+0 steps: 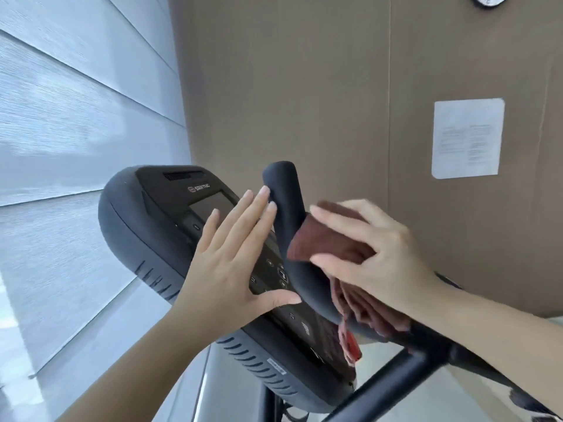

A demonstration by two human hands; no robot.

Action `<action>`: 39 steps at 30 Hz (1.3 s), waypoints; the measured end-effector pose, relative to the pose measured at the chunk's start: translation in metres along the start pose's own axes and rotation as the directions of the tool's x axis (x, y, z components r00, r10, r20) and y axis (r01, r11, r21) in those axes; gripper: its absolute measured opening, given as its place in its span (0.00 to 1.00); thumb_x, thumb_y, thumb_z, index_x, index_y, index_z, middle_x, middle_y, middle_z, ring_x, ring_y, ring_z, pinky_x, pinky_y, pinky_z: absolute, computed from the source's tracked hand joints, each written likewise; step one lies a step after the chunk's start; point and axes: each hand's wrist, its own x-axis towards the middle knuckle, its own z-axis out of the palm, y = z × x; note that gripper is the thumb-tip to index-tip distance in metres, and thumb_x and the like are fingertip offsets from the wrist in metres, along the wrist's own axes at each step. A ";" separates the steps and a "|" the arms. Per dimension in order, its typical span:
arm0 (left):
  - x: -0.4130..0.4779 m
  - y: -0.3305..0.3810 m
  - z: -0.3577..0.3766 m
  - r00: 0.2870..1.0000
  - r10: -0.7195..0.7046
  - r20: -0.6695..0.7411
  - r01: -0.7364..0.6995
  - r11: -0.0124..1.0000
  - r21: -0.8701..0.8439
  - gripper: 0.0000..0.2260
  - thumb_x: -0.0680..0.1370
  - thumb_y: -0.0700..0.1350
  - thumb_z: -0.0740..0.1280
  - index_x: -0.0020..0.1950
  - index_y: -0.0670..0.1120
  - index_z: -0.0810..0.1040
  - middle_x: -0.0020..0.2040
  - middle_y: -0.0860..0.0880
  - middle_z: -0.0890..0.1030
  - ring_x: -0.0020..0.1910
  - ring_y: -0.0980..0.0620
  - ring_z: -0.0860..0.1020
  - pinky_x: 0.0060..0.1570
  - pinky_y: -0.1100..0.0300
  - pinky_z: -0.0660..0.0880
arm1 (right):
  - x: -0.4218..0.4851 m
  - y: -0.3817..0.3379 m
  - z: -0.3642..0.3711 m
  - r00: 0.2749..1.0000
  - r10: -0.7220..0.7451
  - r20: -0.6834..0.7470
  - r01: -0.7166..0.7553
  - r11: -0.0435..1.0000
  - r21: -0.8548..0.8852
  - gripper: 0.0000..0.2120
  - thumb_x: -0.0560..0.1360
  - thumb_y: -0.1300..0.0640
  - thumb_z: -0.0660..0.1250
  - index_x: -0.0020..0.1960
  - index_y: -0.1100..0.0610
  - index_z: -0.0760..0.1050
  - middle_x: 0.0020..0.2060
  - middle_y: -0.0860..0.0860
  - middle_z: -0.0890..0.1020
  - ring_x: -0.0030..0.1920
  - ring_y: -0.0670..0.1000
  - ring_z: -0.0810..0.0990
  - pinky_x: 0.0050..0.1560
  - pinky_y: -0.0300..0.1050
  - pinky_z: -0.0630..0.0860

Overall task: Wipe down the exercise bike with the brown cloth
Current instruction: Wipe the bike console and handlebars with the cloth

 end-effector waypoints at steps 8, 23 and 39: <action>0.003 0.012 -0.006 0.993 -0.116 0.026 0.115 0.993 0.019 0.43 0.67 0.69 0.60 0.72 0.42 0.60 0.74 0.48 0.58 0.73 0.52 0.54 0.67 0.45 0.52 | 0.019 0.001 0.016 0.993 0.070 0.093 -0.086 0.979 0.185 0.27 0.68 0.53 0.73 0.65 0.44 0.69 0.56 0.49 0.75 0.55 0.41 0.74 0.57 0.26 0.67; 0.007 0.012 -0.002 0.995 -0.093 -0.027 0.085 0.976 -0.202 0.42 0.67 0.63 0.66 0.72 0.39 0.60 0.73 0.45 0.58 0.71 0.54 0.58 0.64 0.45 0.65 | 0.030 -0.004 0.011 0.967 0.188 0.173 -0.223 0.953 0.208 0.28 0.70 0.53 0.71 0.64 0.37 0.65 0.53 0.47 0.75 0.51 0.42 0.75 0.53 0.27 0.67; 0.007 0.030 -0.005 0.980 -0.200 0.018 0.200 0.980 0.007 0.46 0.63 0.65 0.66 0.72 0.40 0.58 0.74 0.46 0.57 0.72 0.58 0.55 0.67 0.56 0.57 | 0.037 0.022 0.017 0.973 0.129 0.190 -0.204 0.866 0.457 0.25 0.70 0.54 0.71 0.65 0.45 0.69 0.51 0.44 0.77 0.51 0.36 0.75 0.52 0.24 0.66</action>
